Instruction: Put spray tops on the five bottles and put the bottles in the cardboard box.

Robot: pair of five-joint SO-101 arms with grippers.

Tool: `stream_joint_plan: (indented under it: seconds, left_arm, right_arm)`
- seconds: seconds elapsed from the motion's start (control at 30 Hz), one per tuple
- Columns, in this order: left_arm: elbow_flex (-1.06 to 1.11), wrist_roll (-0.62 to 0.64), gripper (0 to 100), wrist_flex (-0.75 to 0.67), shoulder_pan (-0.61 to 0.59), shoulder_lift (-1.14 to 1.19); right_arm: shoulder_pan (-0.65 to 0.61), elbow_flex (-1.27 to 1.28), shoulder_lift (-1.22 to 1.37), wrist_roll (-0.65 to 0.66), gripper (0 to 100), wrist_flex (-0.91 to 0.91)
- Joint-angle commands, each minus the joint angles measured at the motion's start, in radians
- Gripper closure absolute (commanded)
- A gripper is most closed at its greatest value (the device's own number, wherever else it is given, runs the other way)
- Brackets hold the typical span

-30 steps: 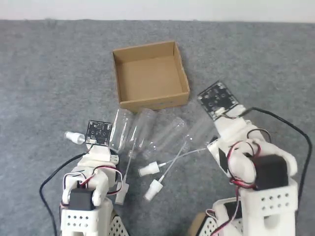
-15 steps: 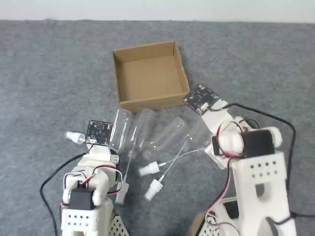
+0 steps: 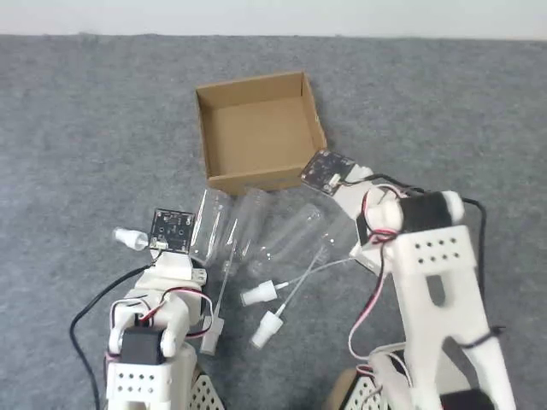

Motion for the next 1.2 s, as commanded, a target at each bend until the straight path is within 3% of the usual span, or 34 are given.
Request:
stream_joint_plan:
  seconds: [0.0,1.17]
  left_arm:
    - [-0.010,0.011,98,0.003,-0.002,-0.014]
    - [-0.010,0.011,98,0.003,-0.002,-0.014]
  right_arm:
    - [-0.041,0.044,0.054,0.034,61.4,-0.082]
    - [-0.042,0.137,0.406,0.069,61.5,-0.372]
